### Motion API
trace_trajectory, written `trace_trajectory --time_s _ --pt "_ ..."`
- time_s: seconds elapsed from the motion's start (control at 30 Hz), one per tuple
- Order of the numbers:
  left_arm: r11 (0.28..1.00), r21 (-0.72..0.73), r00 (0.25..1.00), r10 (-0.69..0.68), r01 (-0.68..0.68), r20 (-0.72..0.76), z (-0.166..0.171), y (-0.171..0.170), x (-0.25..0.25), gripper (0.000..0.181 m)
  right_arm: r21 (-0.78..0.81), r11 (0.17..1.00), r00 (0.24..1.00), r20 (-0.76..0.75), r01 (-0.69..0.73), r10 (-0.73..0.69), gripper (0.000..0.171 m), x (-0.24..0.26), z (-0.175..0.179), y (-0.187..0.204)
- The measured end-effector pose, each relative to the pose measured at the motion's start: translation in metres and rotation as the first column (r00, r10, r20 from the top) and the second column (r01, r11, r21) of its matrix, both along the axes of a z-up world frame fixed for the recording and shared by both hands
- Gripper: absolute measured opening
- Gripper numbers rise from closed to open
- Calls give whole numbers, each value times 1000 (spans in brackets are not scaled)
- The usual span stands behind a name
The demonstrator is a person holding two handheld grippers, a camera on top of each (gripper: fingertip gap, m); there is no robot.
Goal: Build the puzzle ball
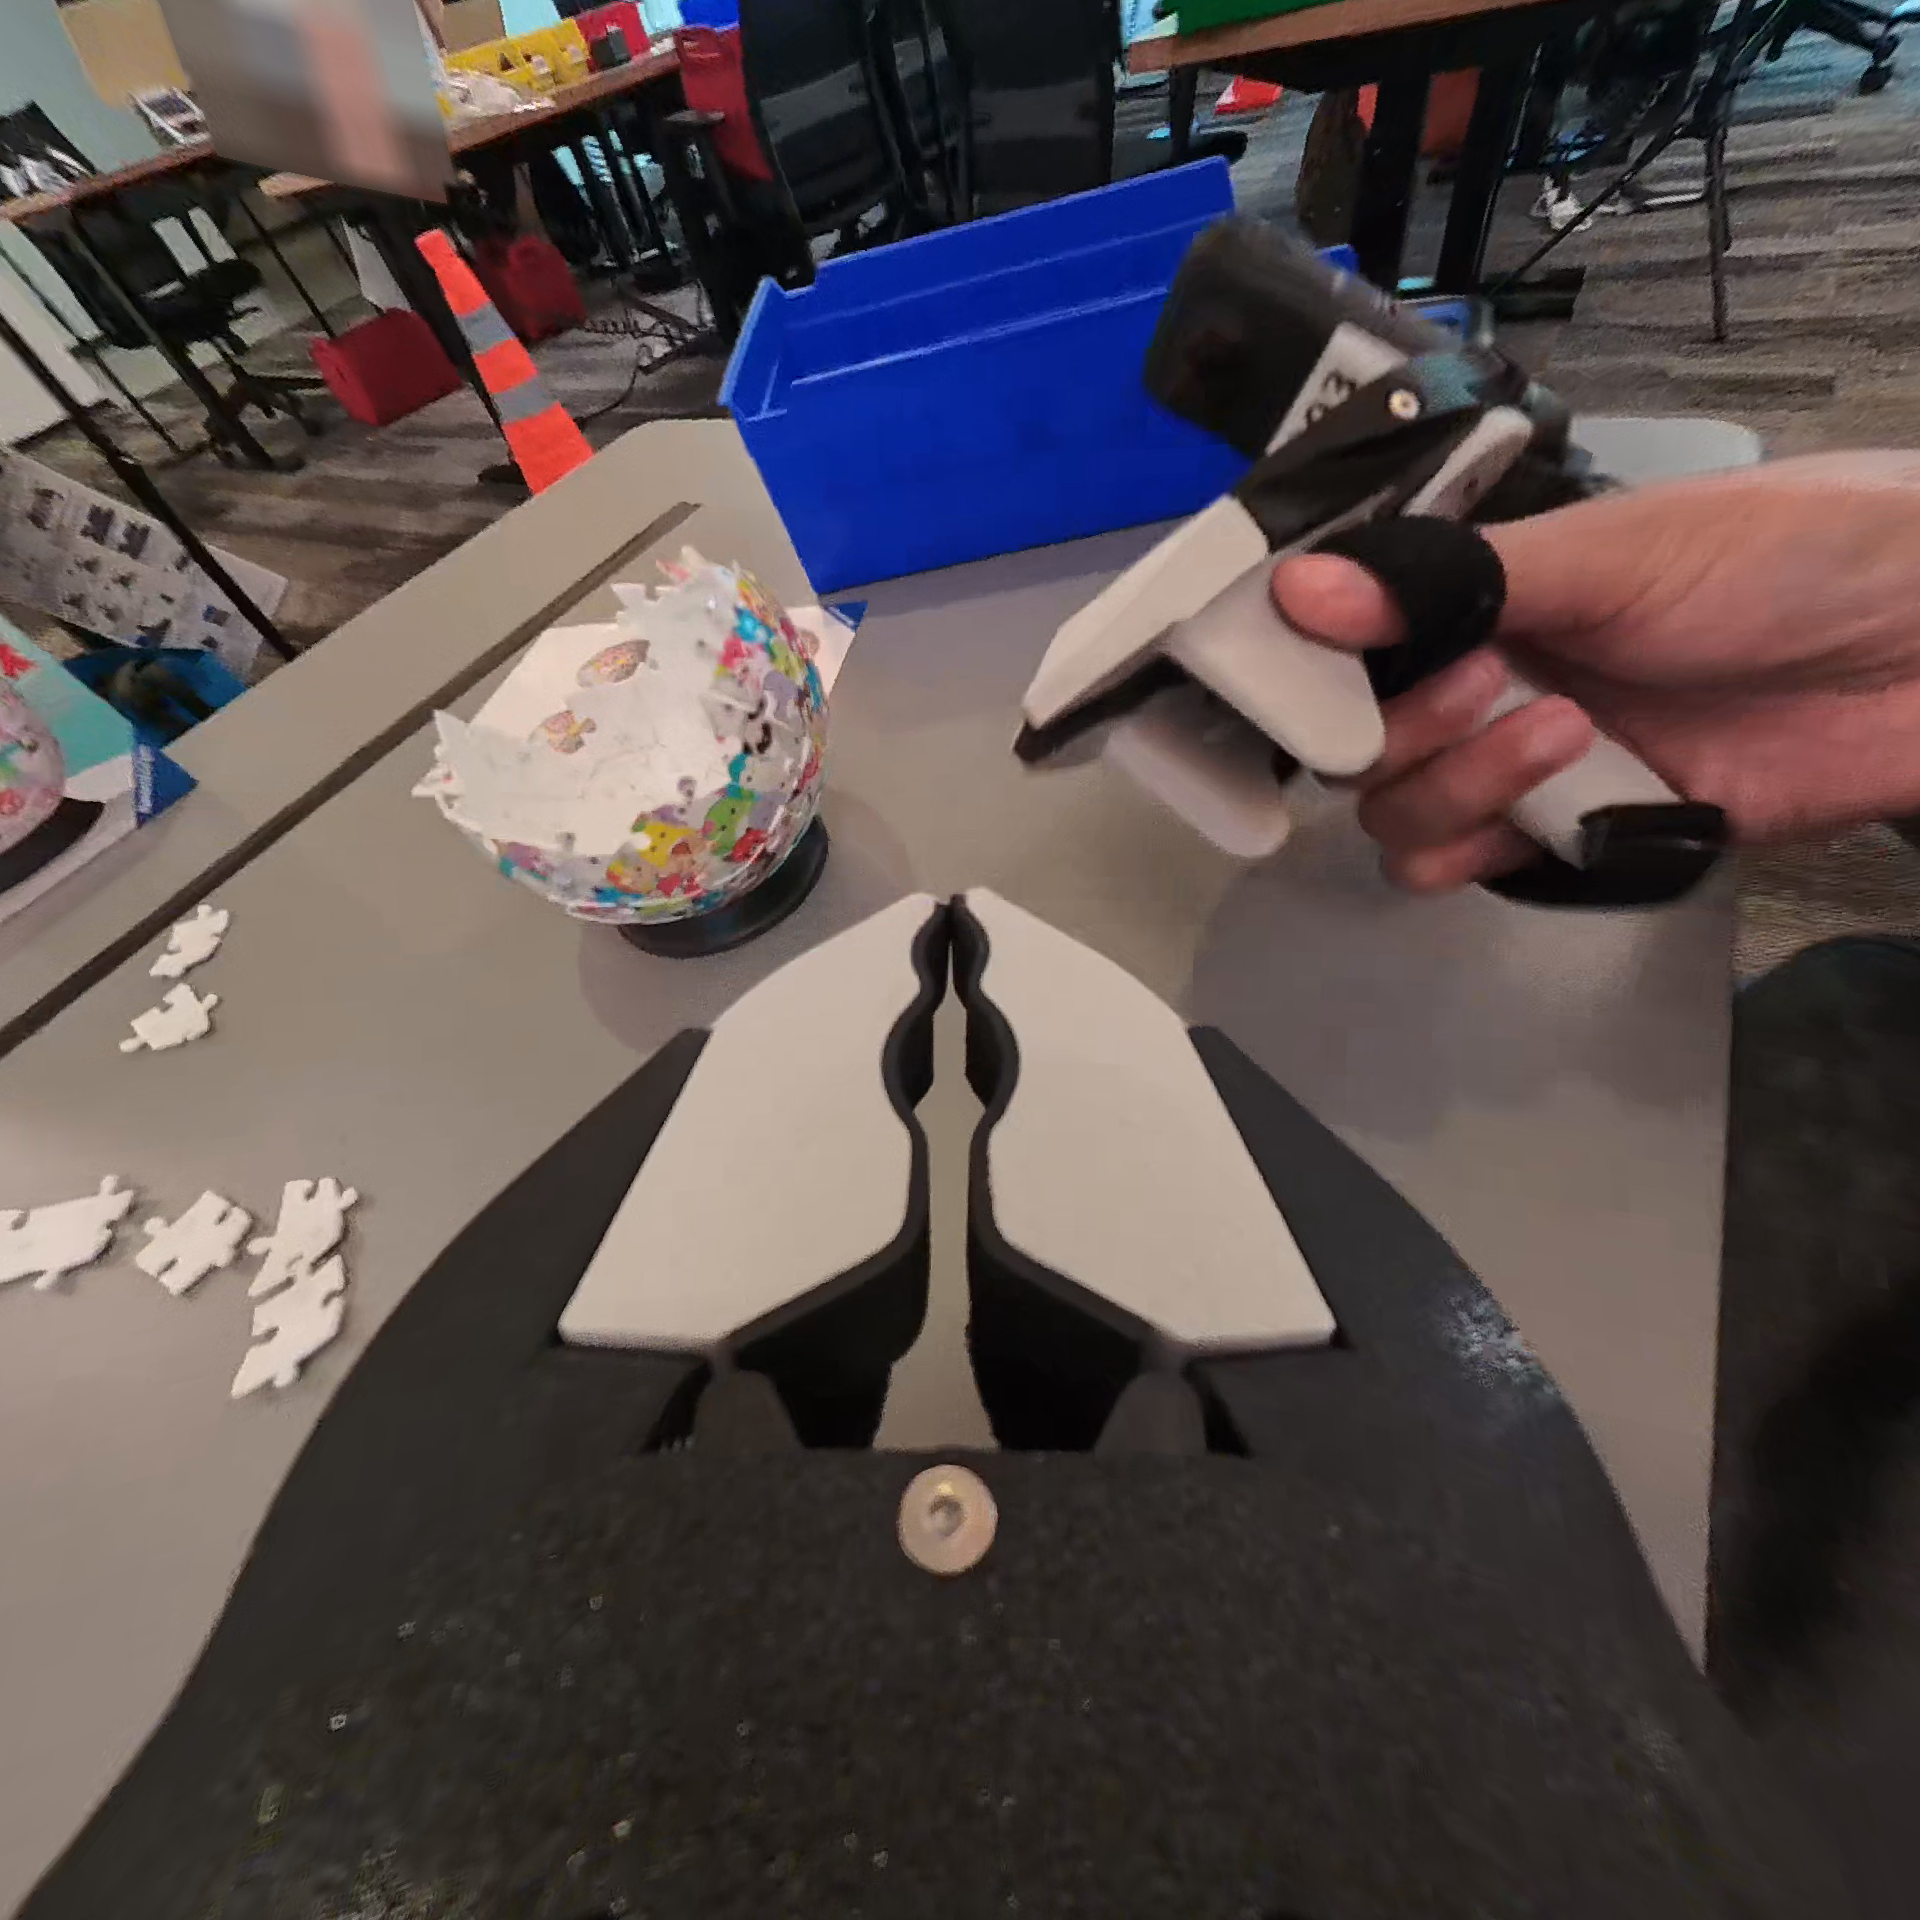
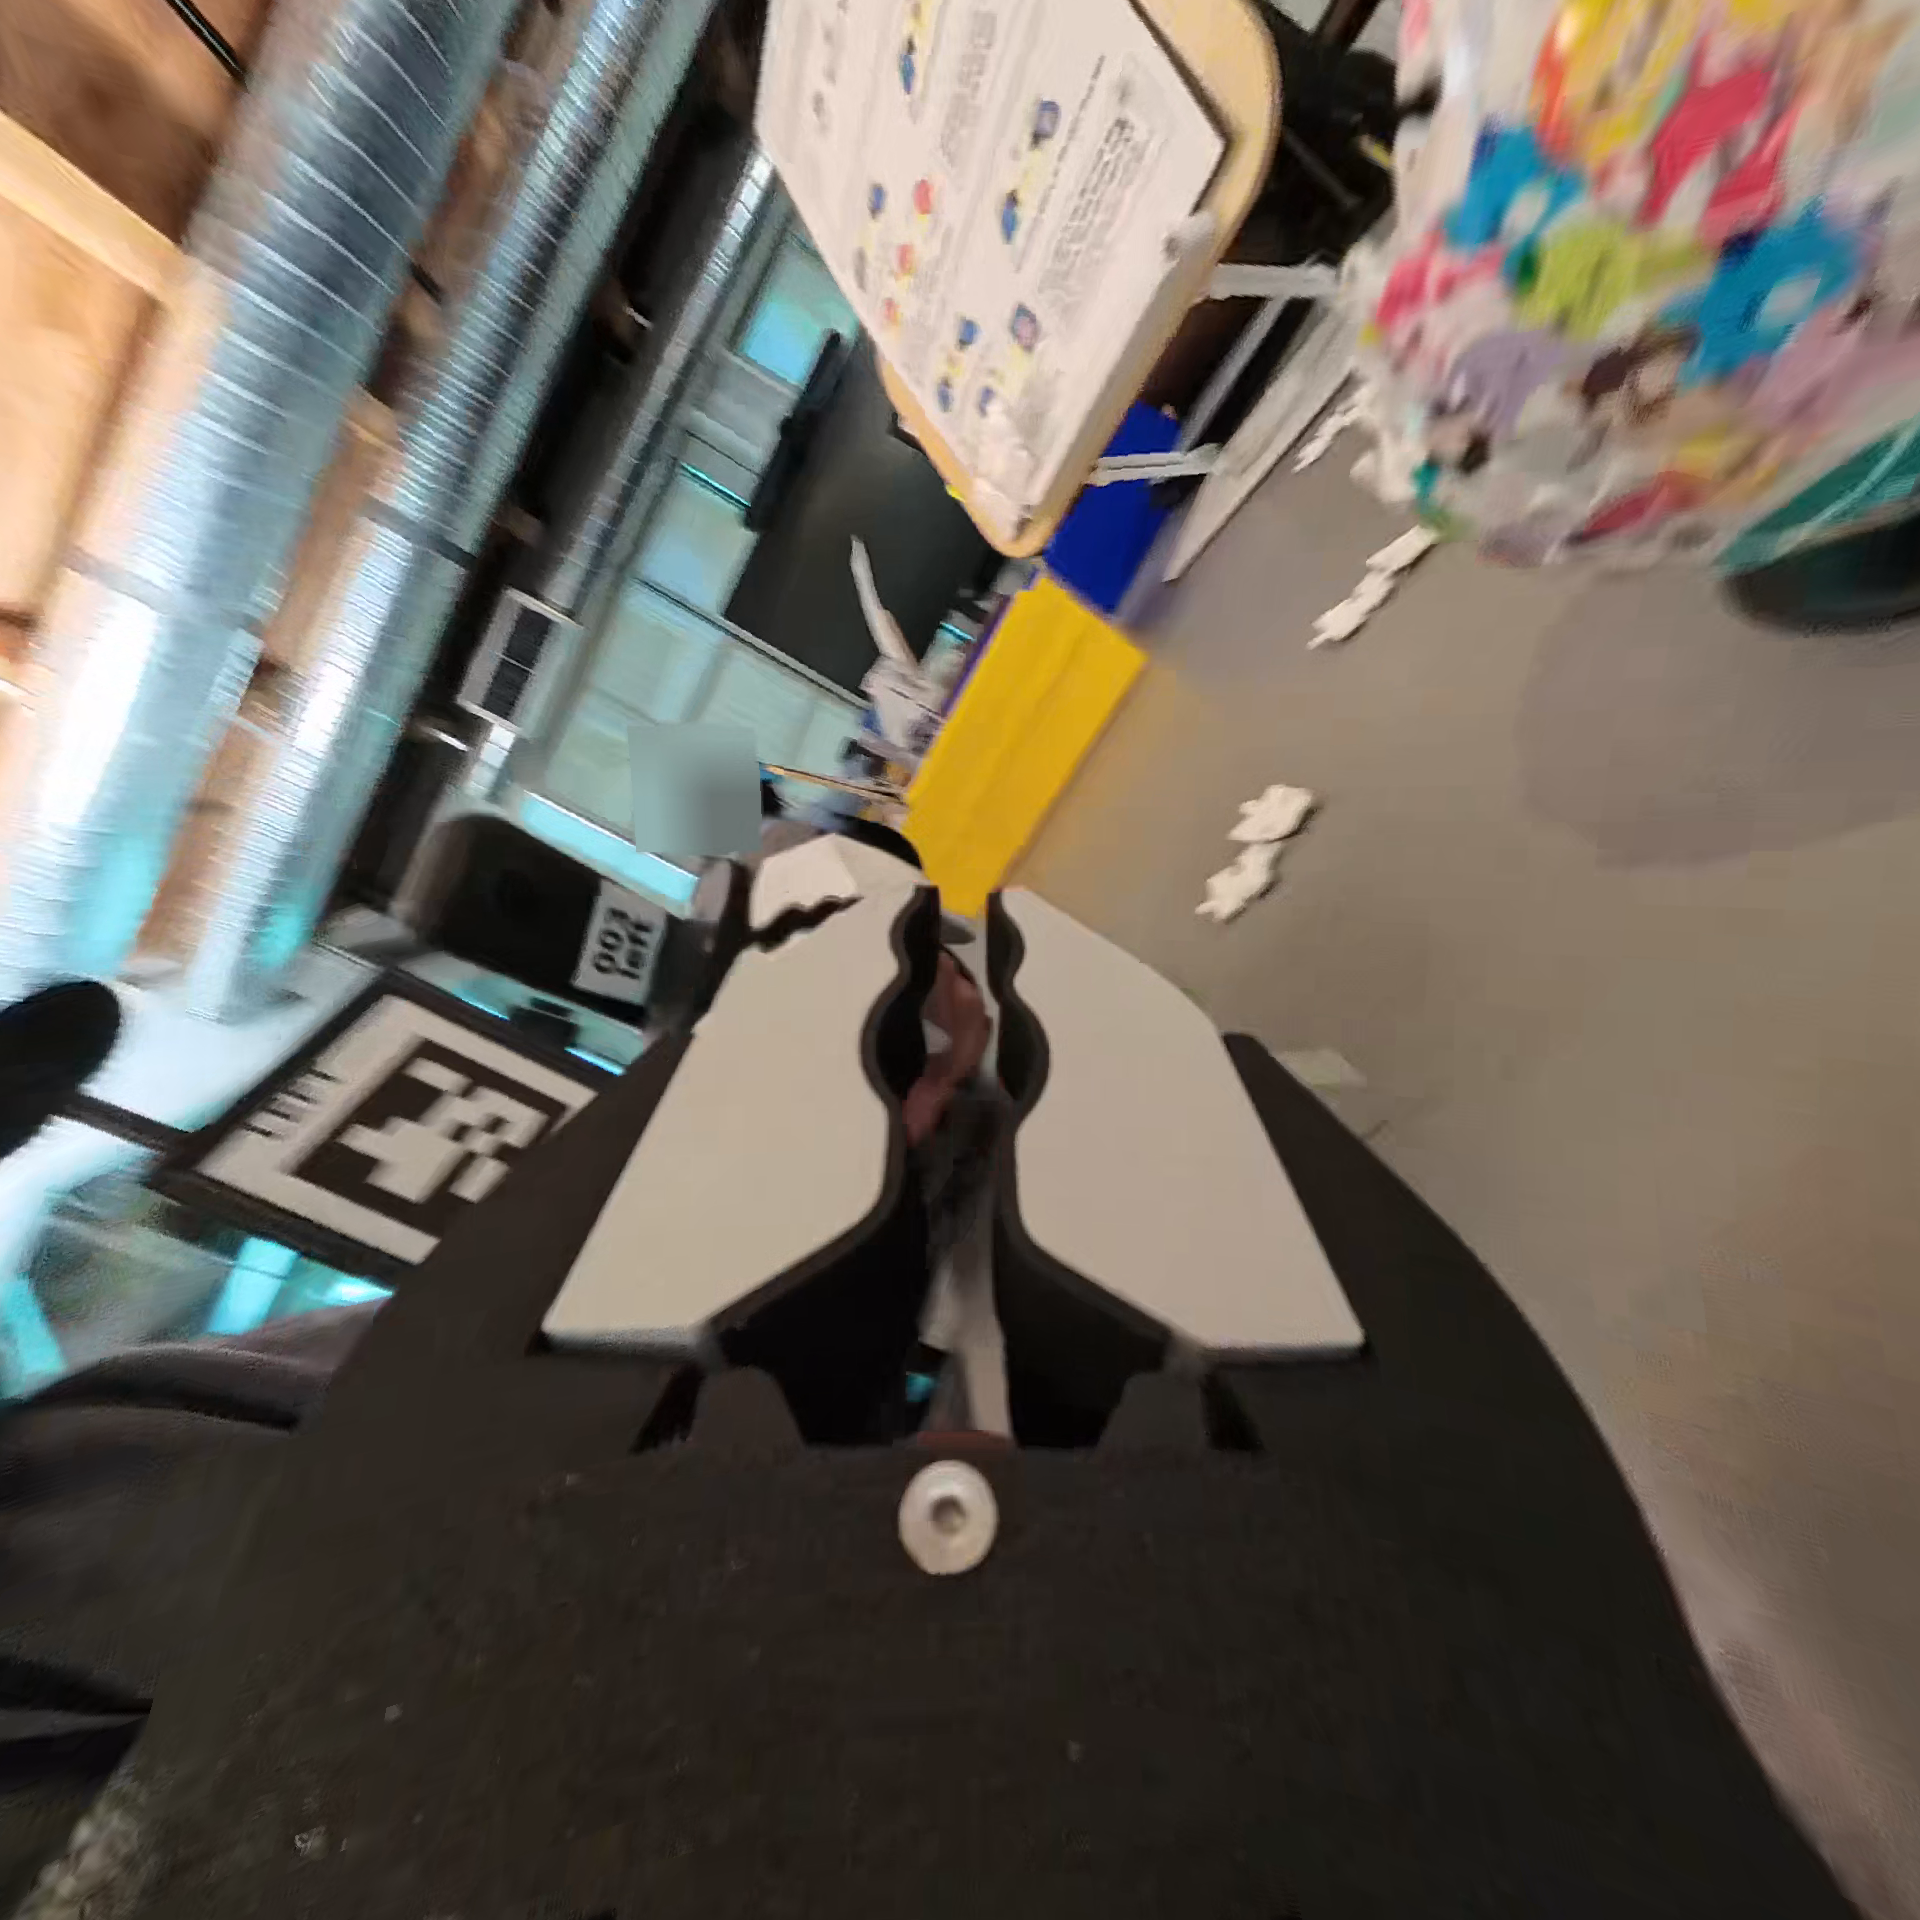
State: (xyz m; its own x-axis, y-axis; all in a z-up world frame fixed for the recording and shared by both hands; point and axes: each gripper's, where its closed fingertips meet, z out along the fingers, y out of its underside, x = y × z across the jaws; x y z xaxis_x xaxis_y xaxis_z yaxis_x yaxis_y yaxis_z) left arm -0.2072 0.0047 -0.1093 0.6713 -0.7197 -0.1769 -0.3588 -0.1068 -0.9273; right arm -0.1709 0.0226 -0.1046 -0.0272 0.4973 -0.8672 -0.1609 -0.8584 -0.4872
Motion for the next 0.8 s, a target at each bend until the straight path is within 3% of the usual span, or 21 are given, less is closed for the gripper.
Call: trace_trajectory --time_s 0.13,0.27,0.33,0.4,0.63,0.8 --pt "999 -52 1000 -9 8 -22 -12 1 -16 0 276 960 966 255 -39 -34 16 14 -9 10" --pt "994 -111 996 -26 16 -84 -34 -4 -29 0 581 737 776 618 -344 -126 30 24 -39 2" --pt "989 -147 995 -31 17 -96 -42 -5 -32 11 600 606 697 710 -522 -102 38 22 -53 -20" --pt "984 -178 995 -41 25 -89 -45 -5 -31 26 584 544 639 761 -602 -109 37 23 -67 -30" --pt "973 -217 991 -96 73 -95 -57 -12 -21 31 452 502 430 887 -738 -166 38 36 -110 -23" --pt "967 -237 991 -116 96 -73 -58 -16 -14 31 460 495 409 887 -737 -216 23 36 -114 -17"
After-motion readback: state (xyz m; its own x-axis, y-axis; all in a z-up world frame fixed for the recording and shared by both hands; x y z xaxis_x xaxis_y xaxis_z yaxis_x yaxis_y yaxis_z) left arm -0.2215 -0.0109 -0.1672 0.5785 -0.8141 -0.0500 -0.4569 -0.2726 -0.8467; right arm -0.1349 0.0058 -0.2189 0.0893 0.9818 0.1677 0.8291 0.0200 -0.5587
